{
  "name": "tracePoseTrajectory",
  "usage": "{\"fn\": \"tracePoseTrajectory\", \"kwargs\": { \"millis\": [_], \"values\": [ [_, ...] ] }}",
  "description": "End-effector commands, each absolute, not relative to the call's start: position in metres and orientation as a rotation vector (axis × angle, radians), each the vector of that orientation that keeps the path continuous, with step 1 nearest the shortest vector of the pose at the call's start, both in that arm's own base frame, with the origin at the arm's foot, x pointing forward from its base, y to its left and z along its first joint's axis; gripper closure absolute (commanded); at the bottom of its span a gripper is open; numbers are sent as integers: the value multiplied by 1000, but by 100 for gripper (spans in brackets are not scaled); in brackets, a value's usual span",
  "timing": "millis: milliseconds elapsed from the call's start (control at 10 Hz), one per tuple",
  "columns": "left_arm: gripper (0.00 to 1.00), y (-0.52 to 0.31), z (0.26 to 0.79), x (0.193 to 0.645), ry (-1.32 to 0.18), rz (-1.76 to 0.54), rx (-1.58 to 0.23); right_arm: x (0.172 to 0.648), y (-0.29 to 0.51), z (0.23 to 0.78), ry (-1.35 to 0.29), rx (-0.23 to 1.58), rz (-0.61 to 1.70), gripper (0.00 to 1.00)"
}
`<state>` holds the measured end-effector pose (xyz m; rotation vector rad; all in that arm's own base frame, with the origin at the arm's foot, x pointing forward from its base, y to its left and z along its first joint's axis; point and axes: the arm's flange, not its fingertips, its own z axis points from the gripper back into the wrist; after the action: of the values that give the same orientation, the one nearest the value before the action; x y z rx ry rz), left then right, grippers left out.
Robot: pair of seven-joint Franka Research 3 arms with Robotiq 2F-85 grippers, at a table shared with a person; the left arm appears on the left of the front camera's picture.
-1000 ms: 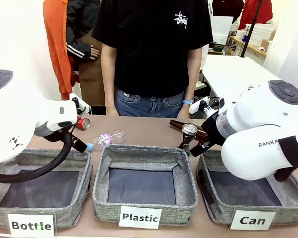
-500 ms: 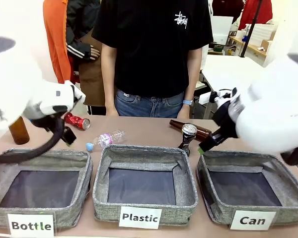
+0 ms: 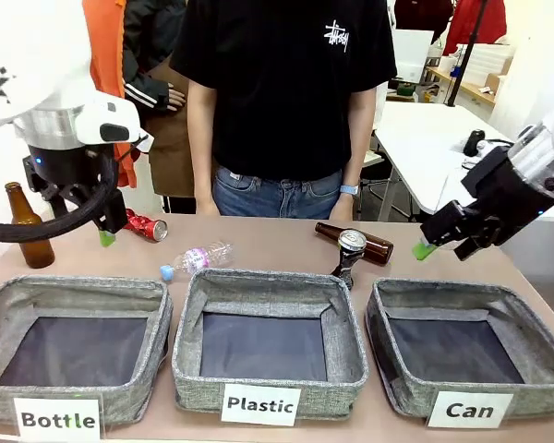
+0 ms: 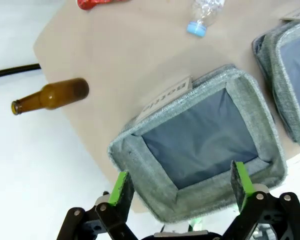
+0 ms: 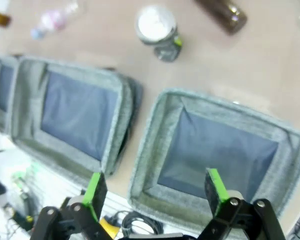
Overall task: Sort the can waste into the basket.
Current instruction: Pick up the can waste from the table and place it in the right Fabric basket.
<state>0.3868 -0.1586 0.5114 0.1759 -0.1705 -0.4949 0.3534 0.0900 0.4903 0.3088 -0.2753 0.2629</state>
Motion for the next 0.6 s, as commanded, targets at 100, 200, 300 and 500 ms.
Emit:
{"fn": "tracePoseTrajectory", "kwargs": {
  "millis": [100, 200, 300, 500],
  "values": [
    [0, -150, 491, 379, -234, -538, 194, 350, 113, 483, -256, 323, 367, 0],
    [0, -150, 491, 379, -234, -538, 194, 350, 113, 483, -256, 323, 367, 0],
    [0, -150, 491, 379, -234, -538, 194, 350, 113, 483, -256, 323, 367, 0],
    [0, -150, 491, 379, -234, -538, 194, 350, 113, 483, -256, 323, 367, 0]
  ]
}}
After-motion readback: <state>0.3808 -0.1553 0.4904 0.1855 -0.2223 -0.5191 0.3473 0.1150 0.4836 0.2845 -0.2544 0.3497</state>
